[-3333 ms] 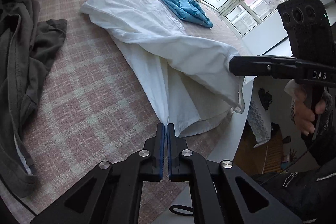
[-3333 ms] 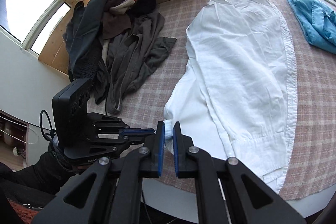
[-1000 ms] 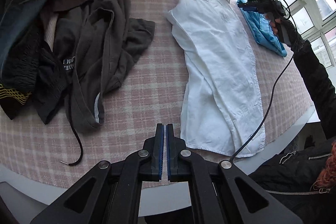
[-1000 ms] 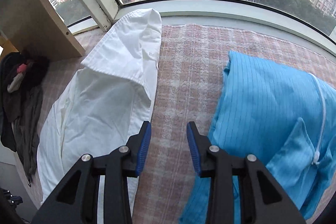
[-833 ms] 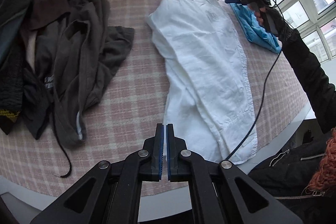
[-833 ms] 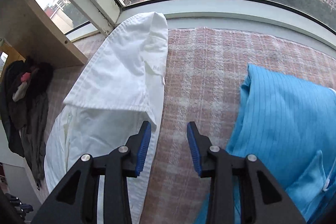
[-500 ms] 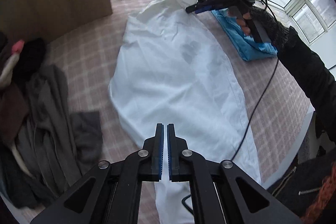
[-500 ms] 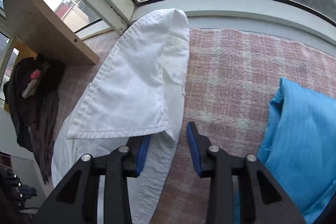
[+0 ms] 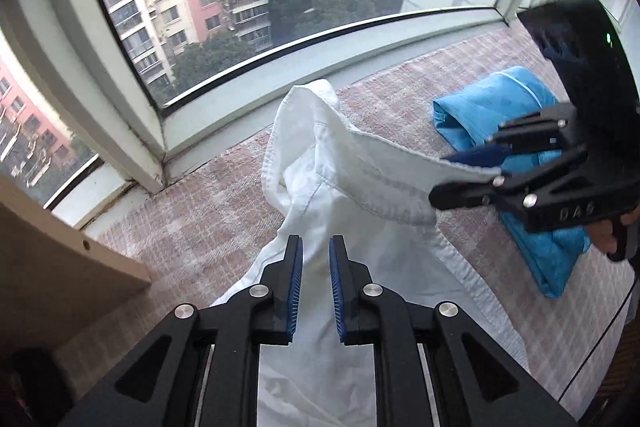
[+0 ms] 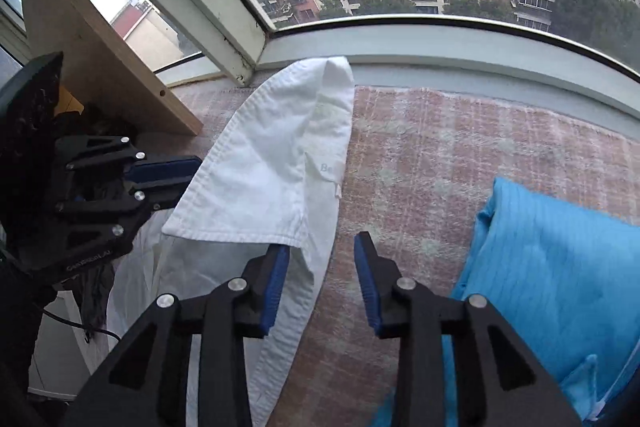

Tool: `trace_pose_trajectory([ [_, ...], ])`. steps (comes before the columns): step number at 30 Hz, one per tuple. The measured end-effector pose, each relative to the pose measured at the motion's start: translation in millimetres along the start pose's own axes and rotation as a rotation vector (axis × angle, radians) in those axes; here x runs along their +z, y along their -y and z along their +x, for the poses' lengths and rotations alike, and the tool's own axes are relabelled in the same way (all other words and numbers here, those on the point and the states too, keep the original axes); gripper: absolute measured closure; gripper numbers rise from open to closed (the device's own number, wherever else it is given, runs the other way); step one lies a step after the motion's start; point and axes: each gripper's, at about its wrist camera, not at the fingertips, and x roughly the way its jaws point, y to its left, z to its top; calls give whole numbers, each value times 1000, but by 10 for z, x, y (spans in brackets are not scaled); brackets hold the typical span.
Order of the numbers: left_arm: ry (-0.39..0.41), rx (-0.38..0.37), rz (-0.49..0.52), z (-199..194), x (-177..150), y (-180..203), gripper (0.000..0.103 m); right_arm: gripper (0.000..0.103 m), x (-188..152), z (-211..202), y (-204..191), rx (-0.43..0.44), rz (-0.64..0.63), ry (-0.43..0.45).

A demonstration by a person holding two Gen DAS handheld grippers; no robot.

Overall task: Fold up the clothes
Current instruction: 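Grasp the collar with the left gripper while the right gripper holds the collar tip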

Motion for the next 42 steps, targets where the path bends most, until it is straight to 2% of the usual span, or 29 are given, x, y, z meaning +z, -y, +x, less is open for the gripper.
trace_pose_trajectory([
  [3, -10, -5, 99, 84, 18, 74, 78, 68, 101, -94, 57, 30, 10, 7],
  [5, -17, 39, 141, 148, 50, 101, 76, 68, 160, -133, 38, 23, -4, 7],
  [6, -11, 53, 138, 157, 70, 78, 76, 68, 192, -129, 9, 15, -23, -3],
  [10, -4, 21, 78, 236, 107, -60, 73, 68, 261, -141, -33, -77, -80, -26],
  [12, -44, 18, 73, 367, 78, -70, 85, 68, 296, -196, 12, -69, -72, -14],
  [13, -58, 0, 69, 416, 50, -64, 95, 68, 315, -234, 46, -55, -59, -4],
  [15, -35, -10, 84, 394, -7, -21, 97, 67, 358, -315, 119, -45, -25, 18],
  [19, 13, -24, 76, 278, -95, -19, 100, 65, 502, -226, 89, -114, -39, 39],
  [22, 6, 2, 74, 255, -147, -63, 100, 65, 562, -66, 154, -142, -31, 36],
  [26, 25, 2, 58, 195, -224, -117, 100, 65, 485, -1, 362, -53, 40, 15],
  [31, 87, -13, -5, -1, -234, -218, 100, 65, 420, 83, 457, 3, 72, -32],
  [34, 90, 22, 15, -43, -307, -231, 100, 65, 390, 140, 417, 34, 75, -47],
  [36, 92, 34, 7, -84, -390, -259, 100, 65, 384, 63, 393, 38, 82, -6],
  [38, 100, 12, -29, -97, -439, -313, 100, 65, 384, -128, 451, 47, 126, 71],
  [39, 108, 0, -45, -105, -460, -342, 100, 65, 384, -172, 470, 54, 133, 75],
  [42, 136, -30, -82, -126, -529, -443, 100, 65, 337, 17, 416, 19, 113, -59],
])
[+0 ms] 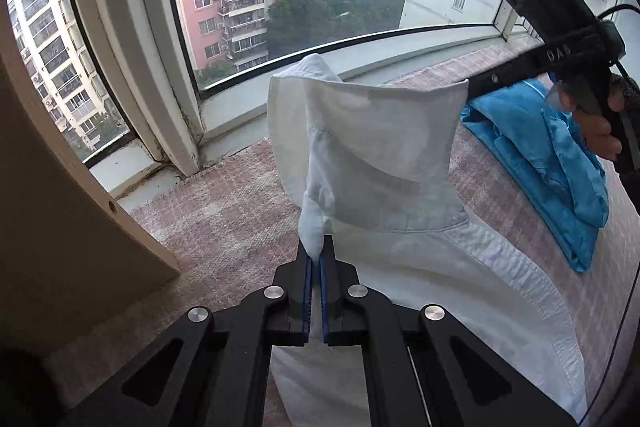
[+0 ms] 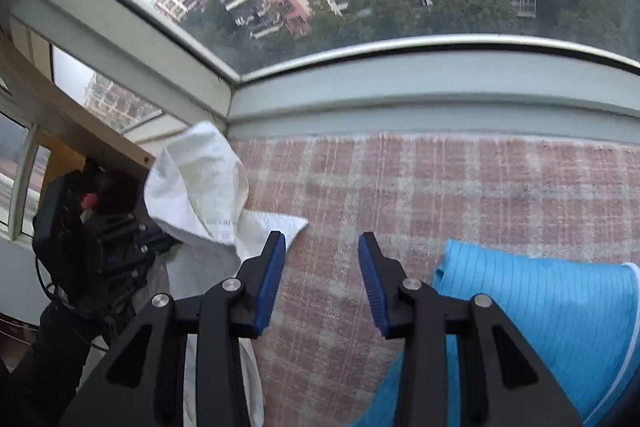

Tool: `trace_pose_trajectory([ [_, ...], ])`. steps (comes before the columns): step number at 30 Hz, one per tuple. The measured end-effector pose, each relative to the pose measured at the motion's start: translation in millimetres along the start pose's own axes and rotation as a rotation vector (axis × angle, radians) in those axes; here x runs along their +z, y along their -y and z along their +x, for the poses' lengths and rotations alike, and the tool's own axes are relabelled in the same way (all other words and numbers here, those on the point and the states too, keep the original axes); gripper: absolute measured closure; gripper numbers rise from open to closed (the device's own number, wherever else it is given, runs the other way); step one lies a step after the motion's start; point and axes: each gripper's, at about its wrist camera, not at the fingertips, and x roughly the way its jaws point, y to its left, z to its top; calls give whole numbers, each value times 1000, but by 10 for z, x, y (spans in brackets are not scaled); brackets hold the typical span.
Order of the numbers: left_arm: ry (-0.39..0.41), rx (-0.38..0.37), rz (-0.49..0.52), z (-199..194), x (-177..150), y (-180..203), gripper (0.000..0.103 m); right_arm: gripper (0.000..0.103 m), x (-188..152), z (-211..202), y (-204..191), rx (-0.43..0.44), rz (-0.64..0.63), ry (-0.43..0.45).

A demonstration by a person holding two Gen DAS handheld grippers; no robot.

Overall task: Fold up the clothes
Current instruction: 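Grasp the collar with the left gripper while the right gripper holds the collar tip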

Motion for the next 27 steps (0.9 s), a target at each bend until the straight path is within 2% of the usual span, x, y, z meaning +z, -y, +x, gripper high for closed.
trace_pose_trajectory([
  [1, 6, -10, -9, -1, -27, -7, 100, 65, -47, 91, -37, -24, -14, -33],
  [2, 12, -15, -14, 0, -37, -7, 100, 65, -80, 189, -77, -4, -21, -64],
  [5, 24, -27, -22, -22, -55, -13, 100, 65, -110, 416, -134, 104, 25, -129],
  [8, 30, -37, -29, -72, -65, -41, 100, 64, -29, 430, -202, 68, 10, -78],
  [16, 27, -48, -41, -96, -180, -121, 100, 65, 163, 619, -475, 26, -99, -21],
  [17, 26, -48, -42, -101, -184, -127, 100, 68, 160, 642, -519, 21, -123, -18],
  [18, 24, -48, -40, -125, -181, -139, 100, 92, 155, 672, -544, 20, -137, -26],
  [19, 23, -46, -38, -143, -179, -145, 100, 99, 151, 697, -548, 25, -136, -39],
  [22, 24, -43, -36, -183, -165, -144, 100, 99, 151, 636, -513, 29, -121, -6],
  [27, 51, -36, -22, -185, 14, -125, 100, 100, 302, 212, -337, 9, -72, 120],
])
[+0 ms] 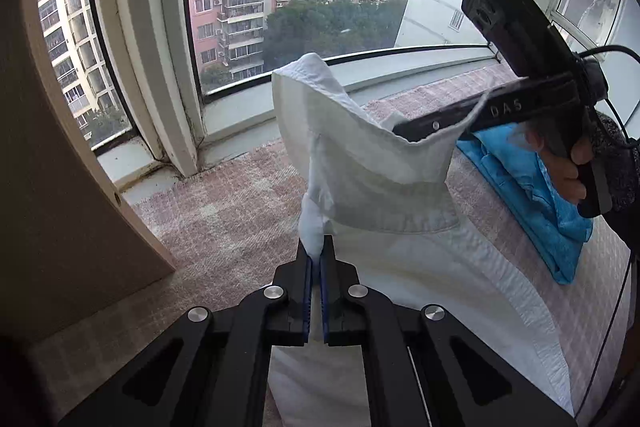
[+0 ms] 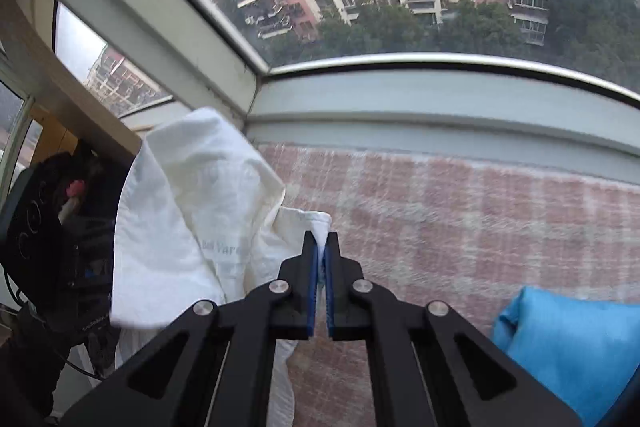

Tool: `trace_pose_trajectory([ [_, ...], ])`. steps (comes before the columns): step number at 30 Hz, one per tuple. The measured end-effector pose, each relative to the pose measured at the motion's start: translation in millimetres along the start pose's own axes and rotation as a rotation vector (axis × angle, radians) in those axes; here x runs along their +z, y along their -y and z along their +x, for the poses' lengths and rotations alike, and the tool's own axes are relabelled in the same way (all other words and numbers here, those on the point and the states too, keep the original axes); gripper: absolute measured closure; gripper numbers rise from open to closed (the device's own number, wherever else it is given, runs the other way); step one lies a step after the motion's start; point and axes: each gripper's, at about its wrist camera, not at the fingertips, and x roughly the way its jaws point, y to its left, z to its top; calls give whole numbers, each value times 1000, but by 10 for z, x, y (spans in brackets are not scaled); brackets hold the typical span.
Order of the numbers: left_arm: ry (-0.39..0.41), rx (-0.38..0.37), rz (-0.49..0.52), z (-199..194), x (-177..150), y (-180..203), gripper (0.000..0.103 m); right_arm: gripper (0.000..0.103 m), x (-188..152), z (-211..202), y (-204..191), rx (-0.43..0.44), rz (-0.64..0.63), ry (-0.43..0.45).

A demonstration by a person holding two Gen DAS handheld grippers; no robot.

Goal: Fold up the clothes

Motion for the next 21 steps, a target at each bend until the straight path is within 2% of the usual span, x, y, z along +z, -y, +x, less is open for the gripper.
trace_pose_trajectory([
  [2, 4, 2, 13, 27, 77, 36, 100, 100, 78, -104, 83, -6, 21, 26],
  [8, -29, 1, 27, 342, 278, 189, 100, 100, 67, 83, 137, -43, 19, -38],
  [10, -45, -1, 36, 450, 321, 238, 100, 99, 4, 154, 199, -92, 21, -58],
  [13, -69, 7, 53, 590, 331, 264, 99, 98, -17, 81, 336, -98, 65, -36],
  [15, -89, -16, 34, 651, 358, 252, 99, 98, -17, 19, 360, -108, 72, -29],
  [16, -93, -22, 22, 651, 380, 238, 95, 98, -19, -11, 346, -124, 65, -28],
  [17, -88, -25, 12, 625, 408, 222, 94, 96, -20, -43, 311, -151, 49, -23],
  [19, -80, -30, -7, 573, 463, 190, 90, 79, -38, -140, 270, -204, 30, -11],
  [21, -74, -14, -9, 543, 514, 168, 88, 79, -62, -356, 310, -233, 42, 19],
])
